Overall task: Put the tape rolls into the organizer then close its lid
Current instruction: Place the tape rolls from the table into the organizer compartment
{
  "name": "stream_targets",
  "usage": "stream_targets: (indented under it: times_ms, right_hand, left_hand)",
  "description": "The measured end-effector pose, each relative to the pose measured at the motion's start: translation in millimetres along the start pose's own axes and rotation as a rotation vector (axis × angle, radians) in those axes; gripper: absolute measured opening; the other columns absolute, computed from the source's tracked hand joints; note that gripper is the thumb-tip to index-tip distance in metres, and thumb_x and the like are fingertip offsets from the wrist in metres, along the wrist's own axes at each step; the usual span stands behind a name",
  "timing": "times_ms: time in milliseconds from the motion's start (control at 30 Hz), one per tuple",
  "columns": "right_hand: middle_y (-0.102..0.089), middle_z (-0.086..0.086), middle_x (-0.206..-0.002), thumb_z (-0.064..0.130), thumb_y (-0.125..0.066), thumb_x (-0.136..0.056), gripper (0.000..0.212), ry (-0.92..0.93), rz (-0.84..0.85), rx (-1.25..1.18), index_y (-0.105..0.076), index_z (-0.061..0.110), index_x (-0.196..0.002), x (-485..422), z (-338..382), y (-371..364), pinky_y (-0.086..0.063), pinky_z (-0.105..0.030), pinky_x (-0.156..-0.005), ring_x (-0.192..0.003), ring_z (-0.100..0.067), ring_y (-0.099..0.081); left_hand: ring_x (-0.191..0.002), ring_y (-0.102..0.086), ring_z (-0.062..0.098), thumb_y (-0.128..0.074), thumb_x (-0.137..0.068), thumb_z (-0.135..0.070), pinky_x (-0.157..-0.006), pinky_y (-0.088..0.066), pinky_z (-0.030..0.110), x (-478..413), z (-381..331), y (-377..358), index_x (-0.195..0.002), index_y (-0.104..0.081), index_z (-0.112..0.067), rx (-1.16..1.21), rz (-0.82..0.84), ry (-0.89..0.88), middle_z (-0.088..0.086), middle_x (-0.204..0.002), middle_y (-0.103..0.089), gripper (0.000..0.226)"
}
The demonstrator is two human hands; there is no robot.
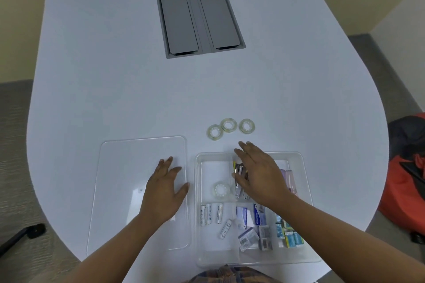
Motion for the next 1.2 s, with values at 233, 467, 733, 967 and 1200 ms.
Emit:
stream_targets:
  times_ms: [233,467,733,967,1200]
  right_hand:
    - [-0.007,-0.002,-0.163,0.058,-0.033,-0.097,0.072,0.009,0.122,0.052,-0.009,0.021,-0.154,13.5,-15.1,-24.7,-0.008,-0.039,-0.122,-0.149,-0.017,0.002]
    - [-0.006,0.0,-0.163,0.056,-0.034,-0.098,0.071,0.009,0.082,-0.002,-0.008,0.021,-0.154,14.6,-17.8,-28.8,-0.006,-0.039,-0.121,-0.15,-0.018,-0.001]
    - [-0.007,0.001,-0.163,0.056,-0.035,-0.098,0.071,0.012,0.063,-0.018,-0.009,0.022,-0.154,13.7,-19.1,-29.4,-0.004,-0.037,-0.121,-0.15,-0.017,-0.002]
    - [-0.007,0.0,-0.163,0.055,-0.035,-0.098,0.071,0.019,0.059,-0.014,-0.008,0.021,-0.154,13.7,-19.8,-30.9,-0.004,-0.037,-0.121,-0.15,-0.018,-0.003]
    - [-0.009,-0.001,-0.163,0.054,-0.037,-0.098,0.071,0.024,0.048,-0.013,-0.01,0.021,-0.154,13.6,-19.6,-30.8,-0.006,-0.038,-0.121,-0.149,-0.018,-0.003]
  left_hand:
    - [-0.125,-0.05,0.017,-0.061,-0.089,-0.04,-0.098,-0.038,0.027,-70.0,-62.4,28.8,-0.123,-0.059,-0.018,0.167,-0.067,-0.031,-0.002,-0.138,-0.053,0.041]
    - [-0.111,-0.058,0.026,-0.066,-0.081,-0.042,-0.086,-0.048,0.036,-133.2,-95.7,11.8,-0.122,-0.056,-0.015,-0.018,0.03,0.087,0.007,-0.124,-0.059,0.05]
    - [-0.109,-0.056,0.03,-0.072,-0.076,-0.05,-0.084,-0.048,0.04,-152.6,-102.1,-12.5,-0.119,-0.051,-0.013,-0.26,0.138,0.159,0.01,-0.119,-0.051,0.06]
    - [-0.105,-0.057,0.029,-0.064,-0.081,-0.044,-0.081,-0.047,0.038,-151.5,-104.8,-4.6,-0.118,-0.055,-0.016,-0.325,0.11,0.083,0.008,-0.115,-0.055,0.047]
    - [-0.099,-0.061,0.023,-0.071,-0.072,-0.046,-0.08,-0.052,0.038,-107.7,-106.7,24.3,-0.118,-0.057,-0.026,0.041,0.012,0.023,0.0,-0.112,-0.061,0.052]
Point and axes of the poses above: each hand's wrist, its own x-axis away from the middle knuckle, its own y-axis out of the back of the hand, z = x × y, the point moved 7 cm from there along -x, towards the middle knuckle
